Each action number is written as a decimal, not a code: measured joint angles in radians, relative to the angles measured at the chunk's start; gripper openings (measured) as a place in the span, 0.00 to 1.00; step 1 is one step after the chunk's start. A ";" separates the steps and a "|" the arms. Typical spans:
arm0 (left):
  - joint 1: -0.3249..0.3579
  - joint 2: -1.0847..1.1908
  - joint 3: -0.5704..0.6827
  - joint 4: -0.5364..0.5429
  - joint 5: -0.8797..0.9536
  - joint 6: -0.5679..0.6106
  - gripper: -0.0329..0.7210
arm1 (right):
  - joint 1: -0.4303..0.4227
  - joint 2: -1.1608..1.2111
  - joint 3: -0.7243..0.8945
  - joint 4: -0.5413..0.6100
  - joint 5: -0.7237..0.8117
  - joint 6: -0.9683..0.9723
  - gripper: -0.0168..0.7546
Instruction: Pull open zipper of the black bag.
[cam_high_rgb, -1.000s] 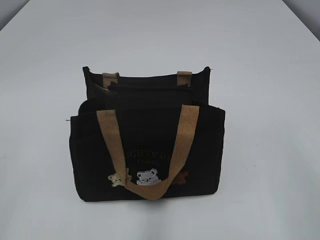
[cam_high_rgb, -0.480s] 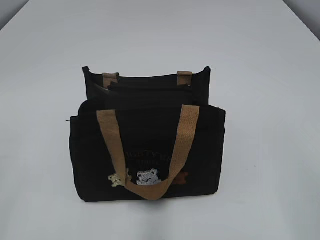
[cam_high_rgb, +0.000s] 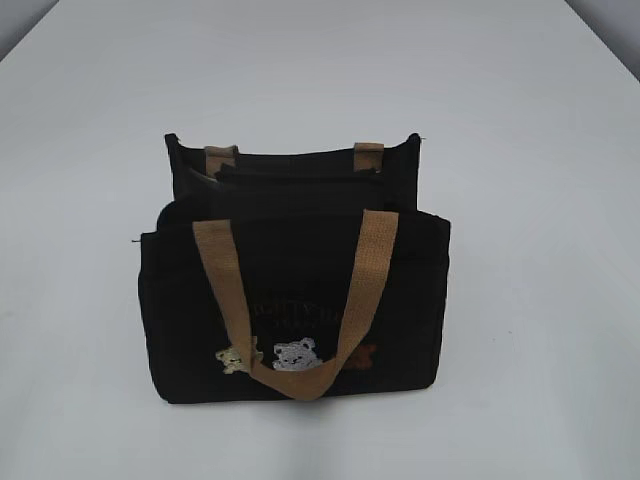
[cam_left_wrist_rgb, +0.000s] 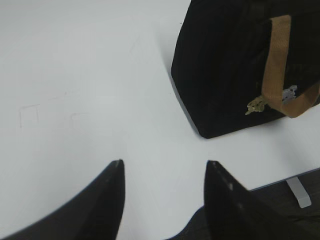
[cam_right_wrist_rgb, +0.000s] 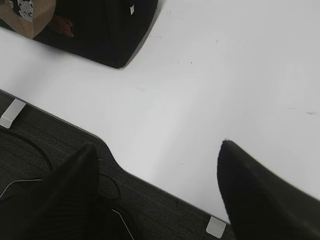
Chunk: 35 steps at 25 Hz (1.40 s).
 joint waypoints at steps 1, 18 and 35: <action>0.000 0.000 0.000 0.000 0.000 0.000 0.56 | 0.000 0.000 0.000 0.000 0.000 0.000 0.76; 0.201 -0.041 0.000 0.000 -0.002 0.000 0.56 | -0.286 -0.092 0.001 0.000 0.000 0.000 0.76; 0.225 -0.136 0.001 0.000 -0.002 0.000 0.56 | -0.335 -0.210 0.001 0.000 0.003 0.000 0.76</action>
